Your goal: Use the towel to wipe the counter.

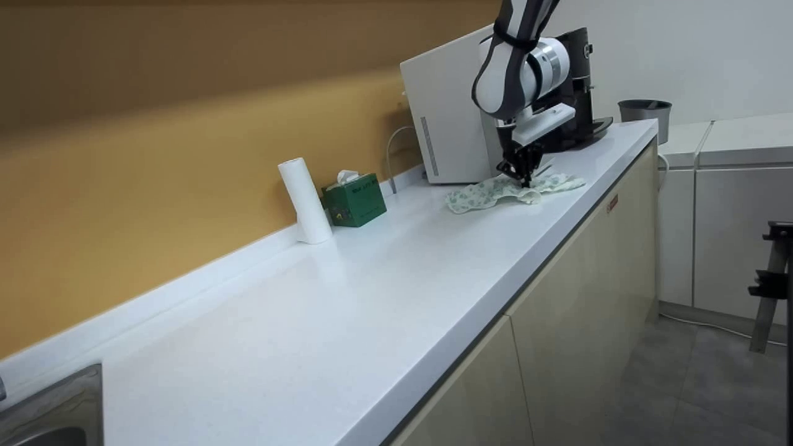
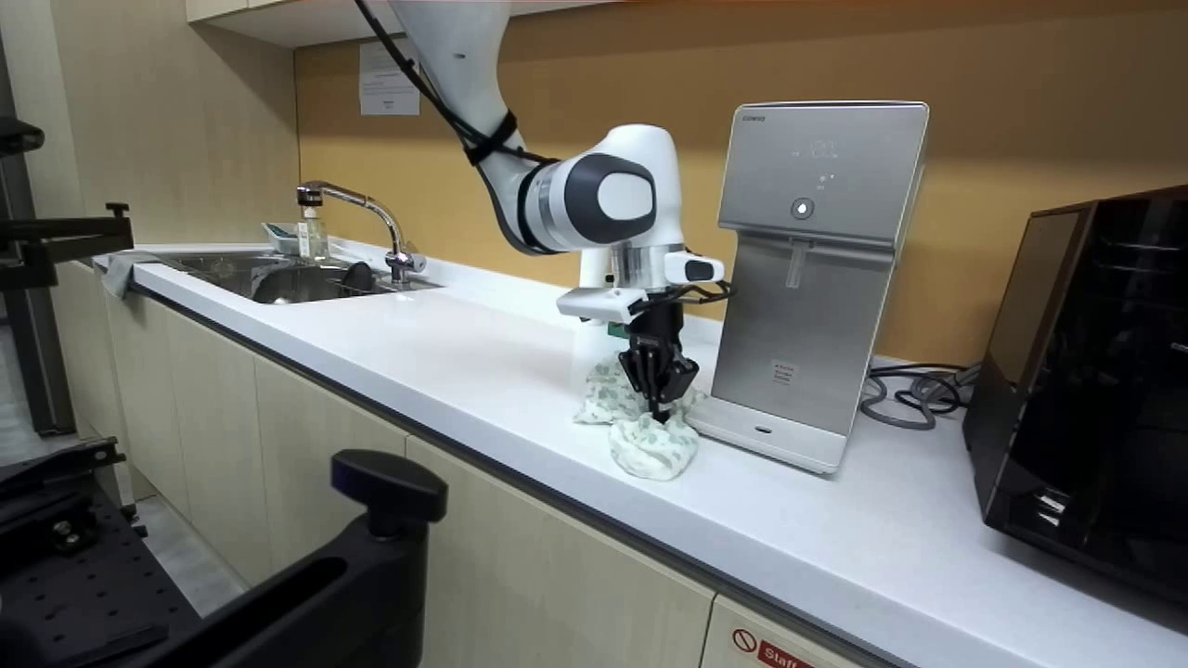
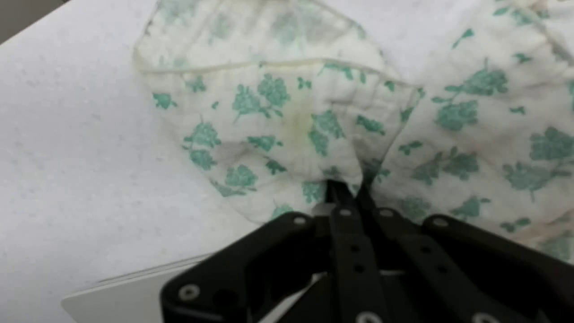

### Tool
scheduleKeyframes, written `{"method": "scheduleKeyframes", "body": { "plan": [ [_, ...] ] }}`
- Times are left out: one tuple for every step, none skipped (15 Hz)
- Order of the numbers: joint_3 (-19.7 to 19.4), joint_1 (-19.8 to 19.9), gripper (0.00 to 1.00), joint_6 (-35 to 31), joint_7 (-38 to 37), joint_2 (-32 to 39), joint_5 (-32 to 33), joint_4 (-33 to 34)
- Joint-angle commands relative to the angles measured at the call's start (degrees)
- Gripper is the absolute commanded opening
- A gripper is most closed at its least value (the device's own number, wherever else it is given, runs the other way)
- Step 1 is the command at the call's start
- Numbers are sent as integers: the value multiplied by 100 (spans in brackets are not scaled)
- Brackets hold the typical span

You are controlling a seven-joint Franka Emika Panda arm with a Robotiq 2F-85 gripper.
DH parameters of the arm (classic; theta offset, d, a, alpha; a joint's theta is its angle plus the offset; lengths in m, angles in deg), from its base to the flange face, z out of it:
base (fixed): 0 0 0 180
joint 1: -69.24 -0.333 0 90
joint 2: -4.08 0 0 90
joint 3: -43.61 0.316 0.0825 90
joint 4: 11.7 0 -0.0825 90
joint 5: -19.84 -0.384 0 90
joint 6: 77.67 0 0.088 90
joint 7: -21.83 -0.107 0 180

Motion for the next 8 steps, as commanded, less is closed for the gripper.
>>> {"method": "scheduleKeyframes", "body": {
  "plan": [
    [621,-52,1,397,264,-78,-168,-333],
    [760,-91,1,437,360,-153,-185,-426],
    [920,-109,1,496,483,-221,-230,-500],
    [1083,-147,1,523,586,-299,-278,-612],
    [1231,-176,1,555,715,-361,-344,-701],
    [1371,-214,1,579,844,-425,-404,-811],
    [1497,-239,1,622,981,-478,-457,-893],
    [1617,-266,1,651,1119,-539,-531,-997]
  ]
}}
